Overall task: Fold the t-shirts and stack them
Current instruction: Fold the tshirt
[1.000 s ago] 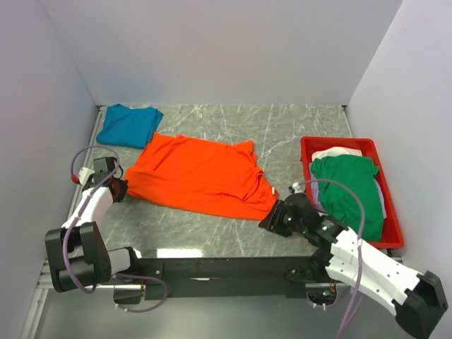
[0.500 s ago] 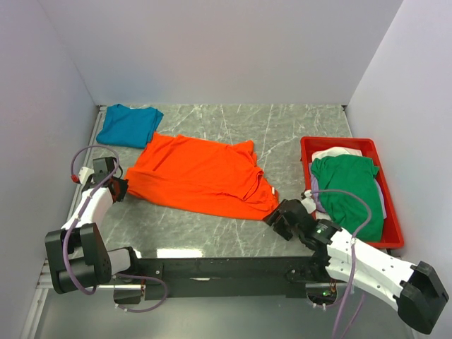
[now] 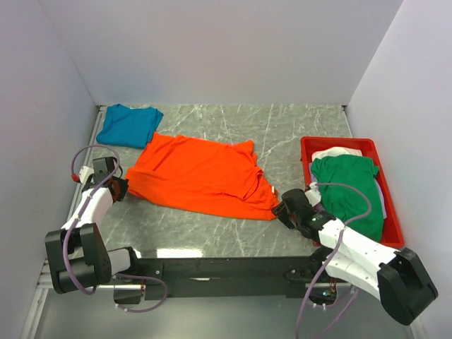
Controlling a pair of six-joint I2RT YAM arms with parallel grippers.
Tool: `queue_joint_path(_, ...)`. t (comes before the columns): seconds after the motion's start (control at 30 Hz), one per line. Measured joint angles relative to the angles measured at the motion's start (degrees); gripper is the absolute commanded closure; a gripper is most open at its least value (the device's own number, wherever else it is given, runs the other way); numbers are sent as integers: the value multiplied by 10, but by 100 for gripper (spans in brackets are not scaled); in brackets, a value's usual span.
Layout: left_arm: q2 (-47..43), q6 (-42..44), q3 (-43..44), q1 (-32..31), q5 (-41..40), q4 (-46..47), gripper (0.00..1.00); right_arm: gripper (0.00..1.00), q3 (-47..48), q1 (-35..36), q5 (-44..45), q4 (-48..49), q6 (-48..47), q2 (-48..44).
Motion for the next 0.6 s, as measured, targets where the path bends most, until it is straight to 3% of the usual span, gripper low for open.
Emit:
queue_joint_path(0.03, 0, 2, 0, 0, 0, 0, 99, 63, 2, -2, -2, 6, -5, 7)
queue_joint_path(0.07, 0, 3, 0, 0, 0, -1, 99, 81, 5, -7, -7, 7, -16, 13)
queue_joint_path(0.17, 0, 14, 12, 0, 0, -13, 99, 100, 16, -28, -25, -5, -44, 10)
queue_joint_path(0.3, -16, 35, 55, 0, 0, -37, 99, 100, 72, -74, -45, -52, -94, -31)
queue_joint_path(0.6, -84, 89, 258, -1, 22, -105, 100, 100, 312, -150, -71, -155, -210, -114)
